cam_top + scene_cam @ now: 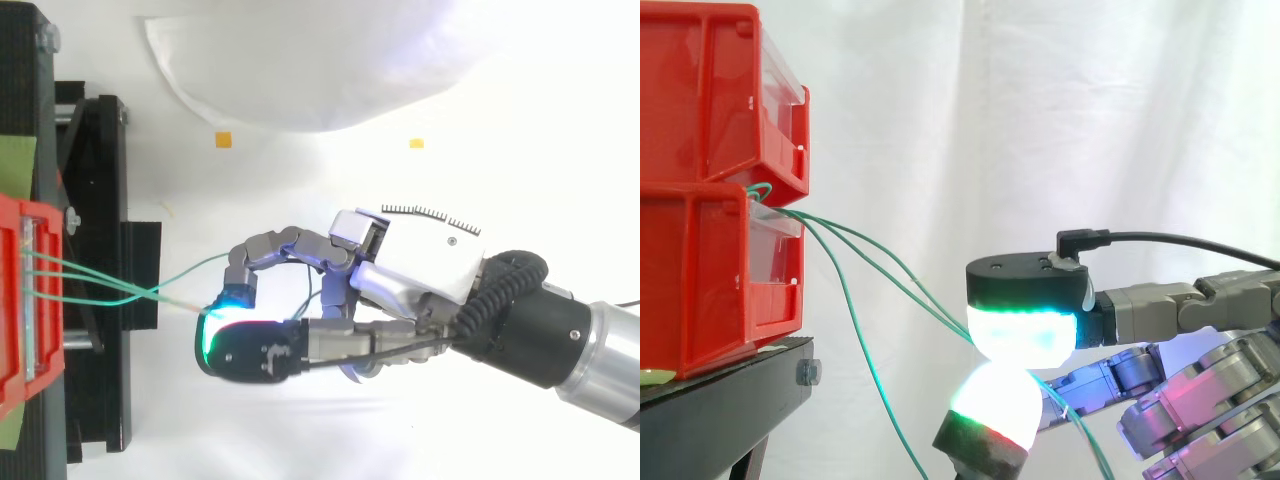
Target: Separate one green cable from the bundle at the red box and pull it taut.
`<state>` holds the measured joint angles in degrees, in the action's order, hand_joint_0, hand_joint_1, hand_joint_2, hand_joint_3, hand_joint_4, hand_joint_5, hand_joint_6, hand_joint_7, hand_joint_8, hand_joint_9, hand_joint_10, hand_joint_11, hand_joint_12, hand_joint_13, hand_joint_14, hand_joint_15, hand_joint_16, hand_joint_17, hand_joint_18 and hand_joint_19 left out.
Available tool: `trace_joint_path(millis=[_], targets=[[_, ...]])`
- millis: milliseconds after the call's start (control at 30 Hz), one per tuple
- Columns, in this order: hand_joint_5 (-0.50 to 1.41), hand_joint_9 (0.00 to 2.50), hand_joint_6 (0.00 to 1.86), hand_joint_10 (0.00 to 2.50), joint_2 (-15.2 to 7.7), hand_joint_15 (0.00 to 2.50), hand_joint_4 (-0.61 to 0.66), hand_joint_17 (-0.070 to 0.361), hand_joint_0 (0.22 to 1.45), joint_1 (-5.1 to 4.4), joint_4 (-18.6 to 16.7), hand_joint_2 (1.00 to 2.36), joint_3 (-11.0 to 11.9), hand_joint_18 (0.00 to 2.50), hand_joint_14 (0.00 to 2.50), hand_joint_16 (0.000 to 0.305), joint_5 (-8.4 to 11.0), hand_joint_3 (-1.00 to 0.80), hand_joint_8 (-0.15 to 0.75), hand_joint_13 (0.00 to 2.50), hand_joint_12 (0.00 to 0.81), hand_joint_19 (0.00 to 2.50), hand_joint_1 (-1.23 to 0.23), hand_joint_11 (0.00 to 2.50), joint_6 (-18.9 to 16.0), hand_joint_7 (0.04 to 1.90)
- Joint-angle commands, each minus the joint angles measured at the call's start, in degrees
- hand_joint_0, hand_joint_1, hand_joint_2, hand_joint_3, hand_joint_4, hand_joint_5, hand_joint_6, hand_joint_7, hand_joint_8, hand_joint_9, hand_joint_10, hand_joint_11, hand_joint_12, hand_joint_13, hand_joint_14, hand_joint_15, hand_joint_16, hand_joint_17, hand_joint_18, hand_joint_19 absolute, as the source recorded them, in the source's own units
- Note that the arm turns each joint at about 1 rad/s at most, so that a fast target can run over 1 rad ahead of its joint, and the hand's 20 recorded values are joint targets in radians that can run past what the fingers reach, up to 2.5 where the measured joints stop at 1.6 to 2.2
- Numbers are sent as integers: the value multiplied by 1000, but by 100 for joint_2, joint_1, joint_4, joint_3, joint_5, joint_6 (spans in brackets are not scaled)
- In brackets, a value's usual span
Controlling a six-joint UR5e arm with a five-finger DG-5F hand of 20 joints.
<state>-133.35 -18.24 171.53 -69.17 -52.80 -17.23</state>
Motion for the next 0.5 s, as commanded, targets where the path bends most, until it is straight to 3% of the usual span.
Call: trace_joint_path(millis=[0,133,233,367,467], targets=[[-68,1838,842,851,2,1270,169,223,479,22,-5,1350,0,1687,1164,99,-46,92,391,1650,505,953,-582,1777,123,1307],[-81,1804,855,914,2,1243,158,222,465,57,21,1470,0,1652,1203,99,-64,88,385,1617,497,954,-535,1726,360,1284],[-88,1784,858,935,2,1238,140,222,449,101,21,1647,8,1628,1217,99,-99,59,390,1607,502,954,-474,1702,650,1264],[-99,1726,852,985,2,1223,159,220,455,154,-5,1695,17,1595,1230,98,-152,91,384,1586,493,961,-437,1667,1081,1222],[-139,1593,873,1087,2,1190,252,228,438,206,-5,1764,61,1579,1233,101,-205,96,409,1561,495,932,-453,1551,1477,1118]])
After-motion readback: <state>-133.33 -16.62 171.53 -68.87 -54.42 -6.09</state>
